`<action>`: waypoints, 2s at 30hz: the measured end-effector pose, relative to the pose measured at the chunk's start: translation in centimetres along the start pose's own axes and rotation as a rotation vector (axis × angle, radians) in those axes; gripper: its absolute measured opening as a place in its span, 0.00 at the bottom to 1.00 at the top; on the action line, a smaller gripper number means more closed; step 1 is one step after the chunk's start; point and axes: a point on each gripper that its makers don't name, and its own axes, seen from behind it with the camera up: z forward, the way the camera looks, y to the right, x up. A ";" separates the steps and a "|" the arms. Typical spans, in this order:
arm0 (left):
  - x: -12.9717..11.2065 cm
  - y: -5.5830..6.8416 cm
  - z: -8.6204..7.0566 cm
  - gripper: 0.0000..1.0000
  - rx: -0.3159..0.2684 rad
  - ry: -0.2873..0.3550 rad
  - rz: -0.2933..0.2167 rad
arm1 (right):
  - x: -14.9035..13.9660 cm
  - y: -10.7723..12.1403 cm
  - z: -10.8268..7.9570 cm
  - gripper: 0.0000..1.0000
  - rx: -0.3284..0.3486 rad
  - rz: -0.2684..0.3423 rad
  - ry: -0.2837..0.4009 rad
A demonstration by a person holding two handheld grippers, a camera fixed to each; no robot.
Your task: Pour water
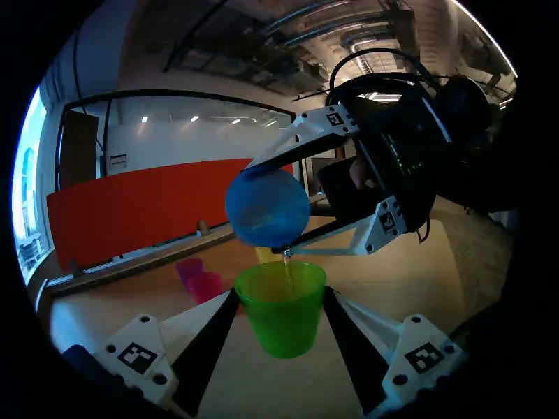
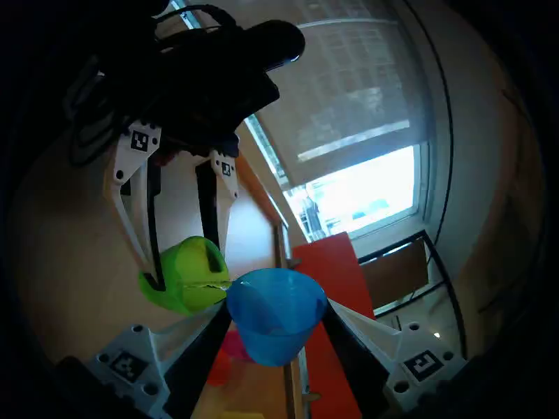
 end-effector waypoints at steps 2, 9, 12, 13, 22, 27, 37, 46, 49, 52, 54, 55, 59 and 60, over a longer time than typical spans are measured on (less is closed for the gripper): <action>0.1 0.0 0.0 0.87 -0.001 0.002 -0.001 | 0.0 0.1 0.0 0.92 -0.001 -0.001 0.000; 0.1 0.0 0.1 0.87 -0.001 0.005 -0.001 | 0.0 0.3 0.0 0.92 -0.003 -0.014 -0.003; 0.1 0.0 0.1 0.87 -0.002 0.006 0.000 | 0.0 0.4 -0.1 0.92 -0.006 -0.021 -0.004; 0.1 0.0 0.1 0.87 -0.002 0.006 -0.001 | 0.0 0.5 -0.1 0.92 -0.007 -0.024 -0.004; 0.2 0.1 0.1 0.87 -0.004 0.007 0.003 | 0.0 0.7 -0.2 0.92 -0.011 -0.038 -0.006; 0.2 0.2 0.2 0.87 -0.004 0.007 0.003 | -0.1 0.7 -0.2 0.92 -0.010 -0.050 -0.009; 0.2 0.4 0.2 0.87 -0.008 0.005 0.008 | -0.2 0.6 -0.2 0.92 -0.006 -0.069 -0.010; 0.2 0.2 0.2 0.87 -0.002 0.005 0.004 | -0.2 0.8 -0.2 0.92 -0.008 -0.087 -0.010; 0.2 0.1 0.2 0.87 0.000 0.006 0.003 | -0.1 0.8 -0.2 0.91 -0.010 -0.092 -0.009; 0.3 0.0 0.2 0.87 0.000 0.007 0.001 | 0.0 0.9 -0.2 0.92 -0.011 -0.098 -0.009; 0.3 0.0 0.2 0.87 -0.001 0.007 0.001 | 0.1 0.9 -0.2 0.91 -0.012 -0.102 -0.008; 0.3 0.0 0.2 0.87 0.000 0.007 0.001 | 0.1 0.9 -0.2 0.91 -0.012 -0.104 -0.008; 0.3 0.0 0.2 0.87 0.000 0.007 0.003 | 0.2 0.9 -0.1 0.92 -0.012 -0.114 -0.007; 0.3 0.0 0.2 0.87 0.000 0.008 0.003 | 0.3 0.9 -0.1 0.92 -0.012 -0.117 -0.008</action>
